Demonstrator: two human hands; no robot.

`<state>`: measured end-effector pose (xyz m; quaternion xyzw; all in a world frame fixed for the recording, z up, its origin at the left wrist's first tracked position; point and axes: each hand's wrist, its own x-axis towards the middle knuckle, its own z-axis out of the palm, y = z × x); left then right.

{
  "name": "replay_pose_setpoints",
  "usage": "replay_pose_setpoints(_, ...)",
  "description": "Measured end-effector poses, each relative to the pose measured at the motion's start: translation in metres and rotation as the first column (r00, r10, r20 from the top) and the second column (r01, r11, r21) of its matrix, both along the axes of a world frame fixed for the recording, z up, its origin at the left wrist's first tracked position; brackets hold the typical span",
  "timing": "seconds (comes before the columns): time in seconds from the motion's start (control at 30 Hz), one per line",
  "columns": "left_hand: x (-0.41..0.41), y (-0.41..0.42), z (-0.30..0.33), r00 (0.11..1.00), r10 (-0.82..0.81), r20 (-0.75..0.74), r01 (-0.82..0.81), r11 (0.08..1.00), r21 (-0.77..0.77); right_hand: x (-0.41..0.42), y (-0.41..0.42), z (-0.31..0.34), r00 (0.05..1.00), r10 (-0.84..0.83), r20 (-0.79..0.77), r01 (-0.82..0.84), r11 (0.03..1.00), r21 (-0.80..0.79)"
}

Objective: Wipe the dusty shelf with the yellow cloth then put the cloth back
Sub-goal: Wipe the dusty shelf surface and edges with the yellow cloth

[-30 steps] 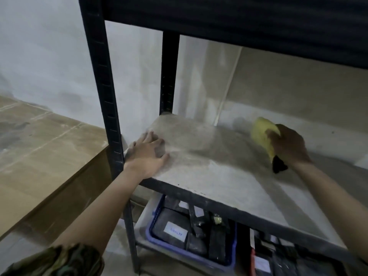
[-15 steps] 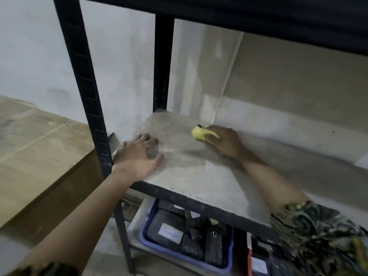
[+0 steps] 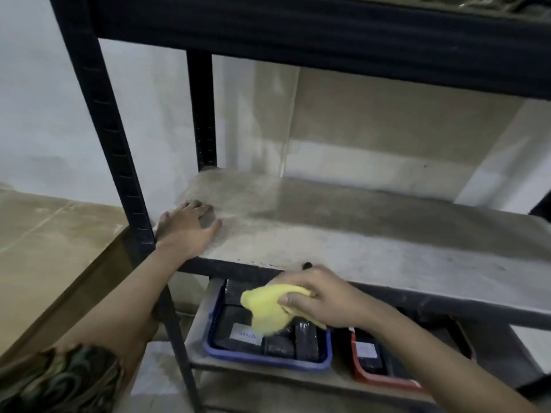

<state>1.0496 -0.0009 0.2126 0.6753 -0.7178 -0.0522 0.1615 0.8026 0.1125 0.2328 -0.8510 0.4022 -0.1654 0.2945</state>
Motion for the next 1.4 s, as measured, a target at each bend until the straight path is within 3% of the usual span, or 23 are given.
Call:
replay_pose_setpoints(0.1, -0.009, 0.003, 0.007, 0.998, -0.025, -0.061, 0.024, 0.999, -0.027, -0.025, 0.017, 0.008, 0.928, -0.251, 0.276, 0.235, 0.968, 0.089)
replay_pose_setpoints(0.17, -0.024, 0.006, 0.010, 0.988, -0.074, -0.133, 0.069, 0.997, -0.038, -0.051, 0.013, 0.022, 0.771, -0.494, 0.402, 0.473, 0.867, 0.158)
replay_pose_setpoints(0.23, -0.041, 0.009, 0.010, 0.981, -0.150, -0.125, 0.147, 0.989, -0.034, -0.082, 0.000, 0.036, 0.547, -0.690, 0.474, 0.669, 0.701, 0.247)
replay_pose_setpoints(0.33, -0.056, 0.009, -0.001, 0.979, -0.200, -0.041, 0.202, 0.979, 0.034, -0.146, -0.034, 0.044, 0.353, -0.824, 0.444, 0.878, 0.456, 0.148)
replay_pose_setpoints(0.5, -0.058, 0.006, -0.015, 0.992, -0.128, -0.002, 0.128, 0.992, 0.017, -0.237, -0.103, 0.019, 0.268, -0.953, 0.139, 0.944, 0.231, -0.235)
replay_pose_setpoints(0.7, -0.062, 0.009, -0.012, 0.990, -0.120, -0.080, 0.115, 0.991, -0.075, -0.224, -0.179, -0.022, 0.432, -0.900, 0.062, 0.848, 0.381, -0.368)
replay_pose_setpoints(0.97, -0.062, 0.002, -0.015, 0.990, -0.084, -0.116, 0.079, 0.996, -0.044, -0.066, -0.253, -0.023, 0.548, -0.836, -0.022, 0.758, 0.508, -0.409)
replay_pose_setpoints(1.1, -0.061, 0.002, -0.016, 0.988, -0.079, -0.134, 0.072, 0.996, -0.055, 0.004, -0.268, -0.022, 0.746, -0.665, -0.022, 0.593, 0.680, -0.431)
replay_pose_setpoints(1.23, -0.061, 0.001, -0.016, 0.991, -0.061, -0.120, 0.056, 0.997, -0.049, 0.016, -0.261, -0.015, 0.901, -0.421, -0.105, 0.354, 0.853, -0.384)
replay_pose_setpoints(1.4, -0.060, 0.007, -0.014, 0.981, -0.029, -0.191, 0.017, 0.998, -0.061, 0.011, -0.192, -0.011, 0.981, -0.140, -0.137, 0.107, 0.968, -0.225)
